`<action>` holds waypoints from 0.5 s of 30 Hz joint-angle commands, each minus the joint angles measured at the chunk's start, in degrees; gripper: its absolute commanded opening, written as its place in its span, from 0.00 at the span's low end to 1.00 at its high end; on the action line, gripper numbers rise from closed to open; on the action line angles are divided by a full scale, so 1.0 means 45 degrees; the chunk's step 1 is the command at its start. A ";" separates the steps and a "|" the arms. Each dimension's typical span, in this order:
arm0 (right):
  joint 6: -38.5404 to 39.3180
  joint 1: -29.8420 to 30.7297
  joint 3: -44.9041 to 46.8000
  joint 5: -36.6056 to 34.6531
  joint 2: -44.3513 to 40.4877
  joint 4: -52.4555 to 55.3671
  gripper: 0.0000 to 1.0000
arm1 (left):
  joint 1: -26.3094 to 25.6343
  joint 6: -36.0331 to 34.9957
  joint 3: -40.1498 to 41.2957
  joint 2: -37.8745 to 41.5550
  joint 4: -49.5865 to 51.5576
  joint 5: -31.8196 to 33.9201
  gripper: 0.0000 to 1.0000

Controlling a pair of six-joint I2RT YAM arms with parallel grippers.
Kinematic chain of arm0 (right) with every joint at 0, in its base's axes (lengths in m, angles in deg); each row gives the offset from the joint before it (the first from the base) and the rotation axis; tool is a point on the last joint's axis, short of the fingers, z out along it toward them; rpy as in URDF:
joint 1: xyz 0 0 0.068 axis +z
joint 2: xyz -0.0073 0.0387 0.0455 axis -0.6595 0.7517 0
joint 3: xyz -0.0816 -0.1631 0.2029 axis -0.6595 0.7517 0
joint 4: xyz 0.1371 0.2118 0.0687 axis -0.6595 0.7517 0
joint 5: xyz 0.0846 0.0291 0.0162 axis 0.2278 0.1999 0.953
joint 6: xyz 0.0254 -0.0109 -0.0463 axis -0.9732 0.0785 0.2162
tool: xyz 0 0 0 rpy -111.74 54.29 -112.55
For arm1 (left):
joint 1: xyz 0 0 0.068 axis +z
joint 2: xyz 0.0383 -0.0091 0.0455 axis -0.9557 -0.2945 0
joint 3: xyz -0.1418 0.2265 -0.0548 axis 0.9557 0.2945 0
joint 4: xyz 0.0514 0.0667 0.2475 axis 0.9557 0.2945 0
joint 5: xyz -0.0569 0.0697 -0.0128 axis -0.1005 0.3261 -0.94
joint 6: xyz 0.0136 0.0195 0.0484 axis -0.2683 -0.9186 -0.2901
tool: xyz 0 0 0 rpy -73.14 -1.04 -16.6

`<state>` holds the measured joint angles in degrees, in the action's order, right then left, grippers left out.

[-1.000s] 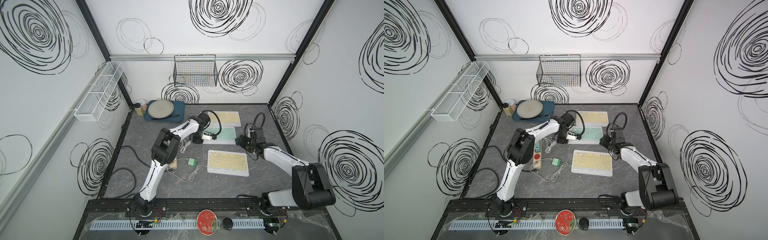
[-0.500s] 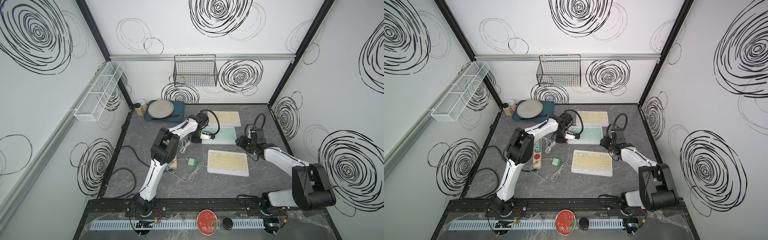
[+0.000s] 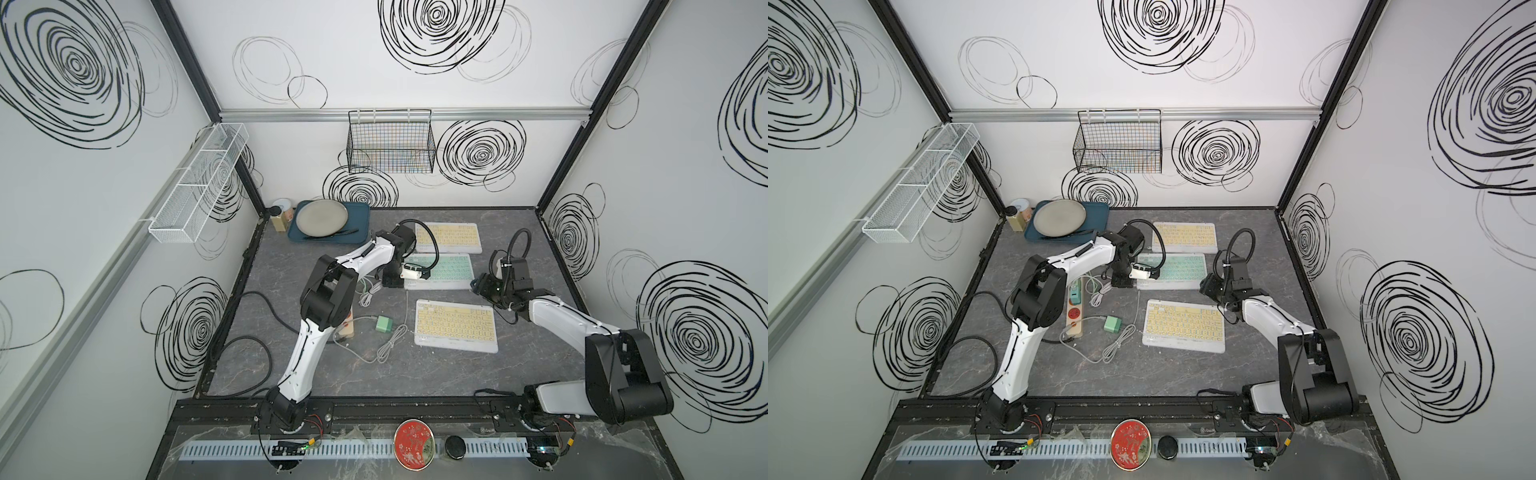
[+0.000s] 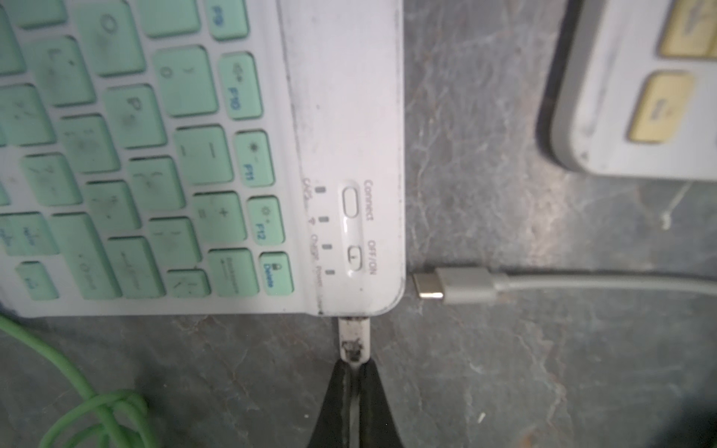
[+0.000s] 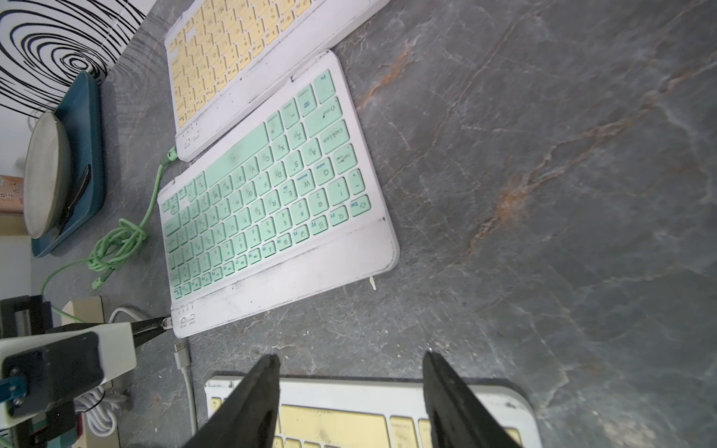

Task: Unplug the wireless keyboard
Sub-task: Pick up the keyboard from the center of the board.

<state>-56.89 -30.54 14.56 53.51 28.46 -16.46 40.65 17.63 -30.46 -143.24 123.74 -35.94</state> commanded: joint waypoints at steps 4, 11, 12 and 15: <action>-0.0122 -0.0054 0.0240 0.0230 -0.0100 -0.0307 0.62 | -0.0221 -0.0106 0.0455 0.1234 0.0194 -0.0192 0.00; -0.1009 -0.0153 0.0906 0.1010 -0.0081 -0.1502 0.70 | -0.0470 -0.0053 0.0621 0.1763 0.0188 -0.0266 0.00; -0.1404 -0.0158 0.1155 0.1295 -0.0056 -0.1878 0.71 | -0.0527 -0.0025 0.0610 0.1815 0.0263 -0.0304 0.00; -0.3375 -0.0108 0.2513 0.2416 -0.0064 -0.4479 0.76 | -0.0679 0.0012 0.0591 0.1883 0.0365 -0.0305 0.00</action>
<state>-64.02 -30.94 21.46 58.97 28.46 -26.34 38.61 17.90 -28.02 -137.55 123.76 -35.81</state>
